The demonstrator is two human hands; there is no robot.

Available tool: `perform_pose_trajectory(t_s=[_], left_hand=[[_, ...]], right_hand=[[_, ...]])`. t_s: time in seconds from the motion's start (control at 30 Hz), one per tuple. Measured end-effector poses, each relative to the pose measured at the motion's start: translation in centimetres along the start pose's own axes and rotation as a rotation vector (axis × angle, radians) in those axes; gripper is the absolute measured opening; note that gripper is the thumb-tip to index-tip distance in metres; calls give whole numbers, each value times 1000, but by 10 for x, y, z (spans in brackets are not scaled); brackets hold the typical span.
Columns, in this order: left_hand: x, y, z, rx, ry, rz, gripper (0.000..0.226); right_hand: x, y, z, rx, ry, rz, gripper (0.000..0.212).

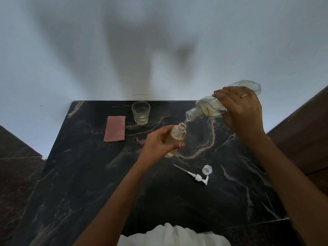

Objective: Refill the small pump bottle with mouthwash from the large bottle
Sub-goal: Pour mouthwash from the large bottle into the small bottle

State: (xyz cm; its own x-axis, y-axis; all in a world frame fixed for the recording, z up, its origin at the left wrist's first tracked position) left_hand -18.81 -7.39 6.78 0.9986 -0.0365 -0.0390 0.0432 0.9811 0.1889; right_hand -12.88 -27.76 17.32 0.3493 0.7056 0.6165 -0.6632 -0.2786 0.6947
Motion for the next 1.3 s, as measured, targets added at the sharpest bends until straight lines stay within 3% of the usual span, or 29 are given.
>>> perform_pose_trajectory(t_s=[1.3], left_hand=[[-6, -3, 8, -46, 13, 0, 52]], right_hand=[[0, 6, 0, -43, 36, -10, 29]])
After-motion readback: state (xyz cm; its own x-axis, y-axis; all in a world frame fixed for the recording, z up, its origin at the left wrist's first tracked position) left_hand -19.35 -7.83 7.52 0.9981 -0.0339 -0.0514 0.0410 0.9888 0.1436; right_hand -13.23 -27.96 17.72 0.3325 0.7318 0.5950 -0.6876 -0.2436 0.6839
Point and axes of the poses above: each hand's wrist, its own x-axis towards the middle knuckle, its own y-axis out of the back of the hand, z = x × y, the point moved 1 cm from there along x, towards the middle knuckle, and after that the axes turned 10 degrees about y, right-handed, at the moved point
